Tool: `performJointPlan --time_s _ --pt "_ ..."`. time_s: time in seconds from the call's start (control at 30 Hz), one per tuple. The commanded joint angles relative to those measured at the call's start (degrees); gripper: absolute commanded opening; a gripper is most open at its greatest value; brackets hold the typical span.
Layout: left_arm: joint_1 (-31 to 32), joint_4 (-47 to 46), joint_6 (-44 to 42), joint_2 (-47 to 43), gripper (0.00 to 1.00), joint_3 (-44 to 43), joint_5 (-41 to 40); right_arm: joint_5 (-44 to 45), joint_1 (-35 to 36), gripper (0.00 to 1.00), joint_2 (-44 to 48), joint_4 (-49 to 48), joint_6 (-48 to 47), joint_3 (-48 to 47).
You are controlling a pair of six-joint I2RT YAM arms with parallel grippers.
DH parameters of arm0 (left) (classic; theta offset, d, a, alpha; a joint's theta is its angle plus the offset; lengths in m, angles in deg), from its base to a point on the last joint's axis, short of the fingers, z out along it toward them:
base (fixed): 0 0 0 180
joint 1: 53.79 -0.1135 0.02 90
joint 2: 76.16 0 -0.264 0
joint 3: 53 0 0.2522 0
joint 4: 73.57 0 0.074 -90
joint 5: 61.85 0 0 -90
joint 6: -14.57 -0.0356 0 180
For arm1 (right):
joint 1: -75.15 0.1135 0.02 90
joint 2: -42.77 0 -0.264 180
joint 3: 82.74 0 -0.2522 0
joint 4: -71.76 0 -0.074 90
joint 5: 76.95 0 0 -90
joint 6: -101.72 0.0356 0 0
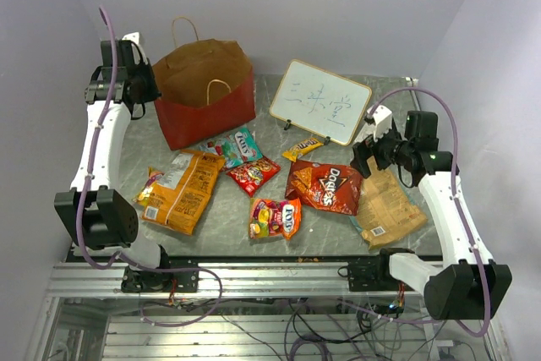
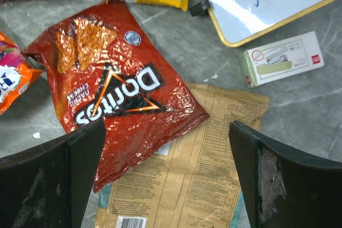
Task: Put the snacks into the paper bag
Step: Move the paper bag to the center of the board.
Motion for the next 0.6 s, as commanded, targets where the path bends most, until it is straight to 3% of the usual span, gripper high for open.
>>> performJointPlan --time_s 0.0,0.17,0.37,0.43,0.57 --pt "-1.54 -0.09 -1.97 -1.23 0.07 0.35 -1.44 1.59 0.34 1.00 -1.93 2.07 -3.04 1.09" --pt "-3.30 0.03 -4.34 -1.74 0.07 0.11 -1.51 2.70 0.54 1.00 -4.08 4.03 -4.34 0.24" --pt "-3.53 0.79 -6.34 -2.40 0.10 0.79 -0.31 13.97 0.43 0.96 -8.58 2.96 -3.20 0.95" --pt "-3.56 0.98 -6.78 -2.55 0.18 0.86 0.44 15.78 -0.20 0.93 -11.29 4.14 -4.57 0.72" --pt "-3.53 0.21 -7.54 -3.43 0.43 1.47 1.90 13.74 -3.55 0.91 -15.59 5.44 -6.71 0.20"
